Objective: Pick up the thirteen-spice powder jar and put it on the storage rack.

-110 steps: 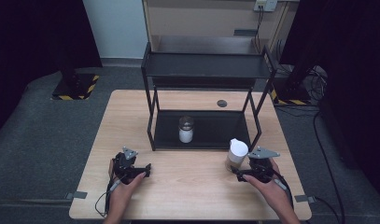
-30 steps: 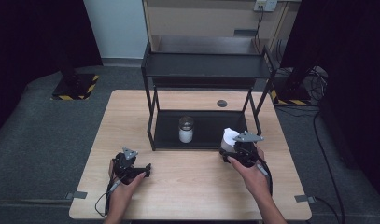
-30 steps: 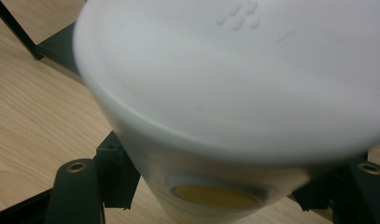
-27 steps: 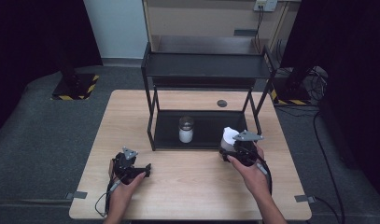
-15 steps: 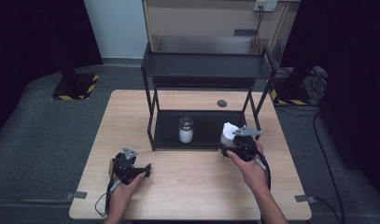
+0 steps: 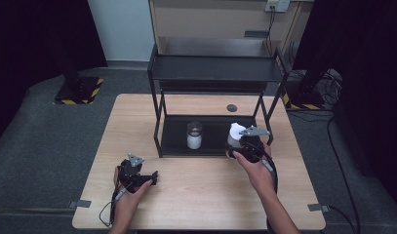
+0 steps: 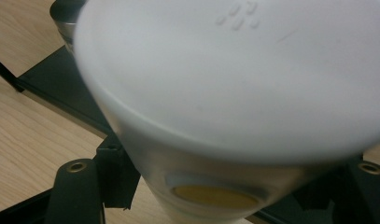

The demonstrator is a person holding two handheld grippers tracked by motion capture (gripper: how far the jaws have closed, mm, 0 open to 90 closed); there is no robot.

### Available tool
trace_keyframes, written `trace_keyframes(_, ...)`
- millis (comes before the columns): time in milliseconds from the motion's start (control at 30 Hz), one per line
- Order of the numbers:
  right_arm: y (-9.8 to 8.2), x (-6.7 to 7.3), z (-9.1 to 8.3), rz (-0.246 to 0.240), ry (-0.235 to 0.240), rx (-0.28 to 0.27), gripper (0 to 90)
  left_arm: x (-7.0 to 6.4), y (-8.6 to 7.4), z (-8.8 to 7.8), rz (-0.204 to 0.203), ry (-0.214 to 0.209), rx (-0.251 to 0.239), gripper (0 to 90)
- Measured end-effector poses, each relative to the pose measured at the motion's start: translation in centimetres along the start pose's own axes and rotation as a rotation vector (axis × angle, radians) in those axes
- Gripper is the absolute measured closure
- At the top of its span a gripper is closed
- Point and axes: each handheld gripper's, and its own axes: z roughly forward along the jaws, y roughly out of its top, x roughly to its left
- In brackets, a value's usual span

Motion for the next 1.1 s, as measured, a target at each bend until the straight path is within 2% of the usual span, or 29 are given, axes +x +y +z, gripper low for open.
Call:
trace_keyframes(633,0.9,0.3,1.6,0.024,-0.032,0.001,31.1,0.0,0.0,0.0,-0.001,0.001,0.0,0.0)
trace_keyframes(1100,1.3,0.5,3.6,0.039,-0.054,0.014,31.1,-0.1,0.0,0.0,0.0,0.001,0.001,0.0)
